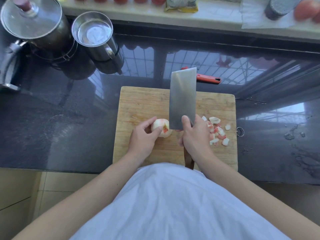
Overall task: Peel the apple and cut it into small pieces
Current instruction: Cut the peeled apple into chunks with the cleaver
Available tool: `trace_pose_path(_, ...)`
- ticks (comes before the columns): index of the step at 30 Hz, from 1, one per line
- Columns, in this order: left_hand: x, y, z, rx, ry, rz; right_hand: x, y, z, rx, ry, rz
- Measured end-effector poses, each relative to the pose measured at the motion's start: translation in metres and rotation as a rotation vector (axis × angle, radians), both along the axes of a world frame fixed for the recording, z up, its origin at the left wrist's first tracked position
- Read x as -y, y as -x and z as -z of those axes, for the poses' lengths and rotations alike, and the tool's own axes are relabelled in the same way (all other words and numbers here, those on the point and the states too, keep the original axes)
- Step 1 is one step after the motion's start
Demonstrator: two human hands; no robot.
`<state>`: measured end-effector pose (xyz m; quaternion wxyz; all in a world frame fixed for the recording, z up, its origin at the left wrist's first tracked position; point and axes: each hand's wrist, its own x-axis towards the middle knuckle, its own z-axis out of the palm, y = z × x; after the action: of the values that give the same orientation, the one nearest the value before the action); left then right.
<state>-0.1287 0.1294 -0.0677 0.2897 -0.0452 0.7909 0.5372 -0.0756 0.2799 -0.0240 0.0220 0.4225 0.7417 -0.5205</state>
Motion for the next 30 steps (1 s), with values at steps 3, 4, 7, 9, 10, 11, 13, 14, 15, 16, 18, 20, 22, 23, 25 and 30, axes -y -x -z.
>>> trace_pose_path(3, 0.001, 0.0, 0.0, 0.003, 0.003, -0.017, 0.001, -0.001, 0.0, 0.019, -0.006, -0.002)
trace_pose_path(4, 0.001, -0.001, 0.0, 0.004, 0.004, -0.019, 0.001, -0.001, 0.0, 0.016, 0.006, 0.005)
trace_pose_path(7, 0.001, -0.001, -0.001, 0.002, 0.005, -0.022, 0.002, -0.001, 0.0, 0.018, 0.019, 0.007)
trace_pose_path(9, 0.0, 0.0, 0.0, 0.002, 0.007, -0.021, 0.002, -0.001, -0.001, 0.025, 0.008, -0.001)
trace_pose_path(10, 0.001, 0.0, 0.0, 0.005, 0.009, -0.02, 0.002, 0.0, -0.001, 0.018, 0.013, 0.002)
trace_pose_path(11, 0.001, 0.0, 0.0, 0.01, 0.01, -0.018, 0.002, -0.001, -0.002, 0.011, 0.019, 0.007)
trace_pose_path(13, 0.001, 0.0, 0.001, 0.013, 0.009, -0.016, 0.003, 0.0, -0.003, 0.003, 0.021, 0.008)
trace_pose_path(14, 0.002, 0.0, 0.001, 0.012, 0.009, -0.013, 0.003, 0.0, -0.003, 0.004, 0.016, 0.004)
trace_pose_path(15, 0.002, 0.001, 0.002, 0.014, 0.011, -0.011, 0.004, 0.0, -0.002, 0.007, 0.008, 0.0)
trace_pose_path(16, 0.002, 0.001, 0.002, 0.016, 0.014, -0.008, 0.004, 0.001, -0.001, 0.012, -0.001, -0.001)
trace_pose_path(18, 0.002, 0.002, 0.002, 0.014, 0.015, -0.008, 0.004, 0.001, 0.0, 0.015, -0.016, 0.0)
trace_pose_path(20, 0.002, 0.003, 0.002, 0.006, 0.013, 0.002, 0.004, 0.001, 0.0, 0.013, -0.033, -0.017)
trace_pose_path(22, 0.002, 0.004, 0.002, 0.002, 0.015, 0.019, 0.004, 0.002, 0.001, 0.024, -0.065, -0.051)
trace_pose_path(23, 0.002, 0.004, 0.002, 0.002, 0.017, 0.023, 0.004, 0.003, 0.003, 0.028, -0.078, -0.061)
trace_pose_path(25, 0.002, 0.004, 0.002, -0.005, 0.019, 0.024, 0.004, 0.005, 0.006, 0.029, -0.081, -0.072)
trace_pose_path(30, 0.002, 0.007, 0.002, -0.003, 0.024, 0.045, 0.005, 0.005, 0.008, 0.013, -0.038, -0.1)
